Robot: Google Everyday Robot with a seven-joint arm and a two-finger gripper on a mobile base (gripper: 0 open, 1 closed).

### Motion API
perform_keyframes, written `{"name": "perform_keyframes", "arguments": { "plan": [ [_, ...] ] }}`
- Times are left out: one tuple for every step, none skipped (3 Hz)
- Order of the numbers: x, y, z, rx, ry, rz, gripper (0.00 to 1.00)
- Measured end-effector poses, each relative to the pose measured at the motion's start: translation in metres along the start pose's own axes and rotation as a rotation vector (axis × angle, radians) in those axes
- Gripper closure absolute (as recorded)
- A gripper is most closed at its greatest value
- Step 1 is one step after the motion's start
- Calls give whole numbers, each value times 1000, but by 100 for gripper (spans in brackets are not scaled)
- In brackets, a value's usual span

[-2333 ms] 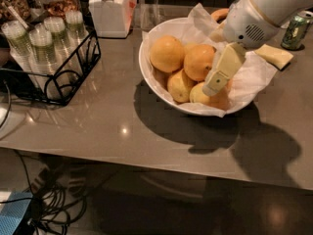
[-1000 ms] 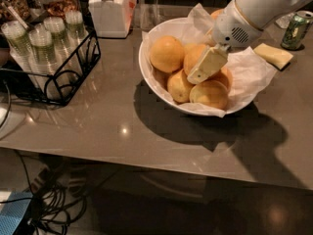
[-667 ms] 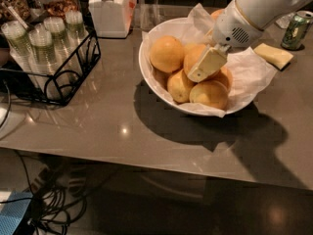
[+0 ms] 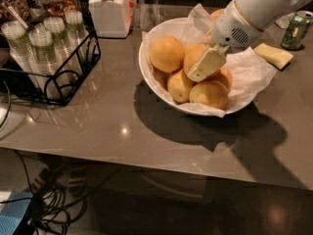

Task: Pick orange from white bowl

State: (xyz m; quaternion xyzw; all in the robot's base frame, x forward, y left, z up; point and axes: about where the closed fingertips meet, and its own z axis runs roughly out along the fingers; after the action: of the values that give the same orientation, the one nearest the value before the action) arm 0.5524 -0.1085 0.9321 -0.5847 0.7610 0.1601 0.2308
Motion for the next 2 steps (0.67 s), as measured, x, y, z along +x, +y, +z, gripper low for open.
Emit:
{"name": "perform_keyframes", "arguments": {
  "plan": [
    [1, 11, -20, 10, -65, -14, 100],
    [13, 38, -48, 19, -168, -4, 100]
  ]
}}
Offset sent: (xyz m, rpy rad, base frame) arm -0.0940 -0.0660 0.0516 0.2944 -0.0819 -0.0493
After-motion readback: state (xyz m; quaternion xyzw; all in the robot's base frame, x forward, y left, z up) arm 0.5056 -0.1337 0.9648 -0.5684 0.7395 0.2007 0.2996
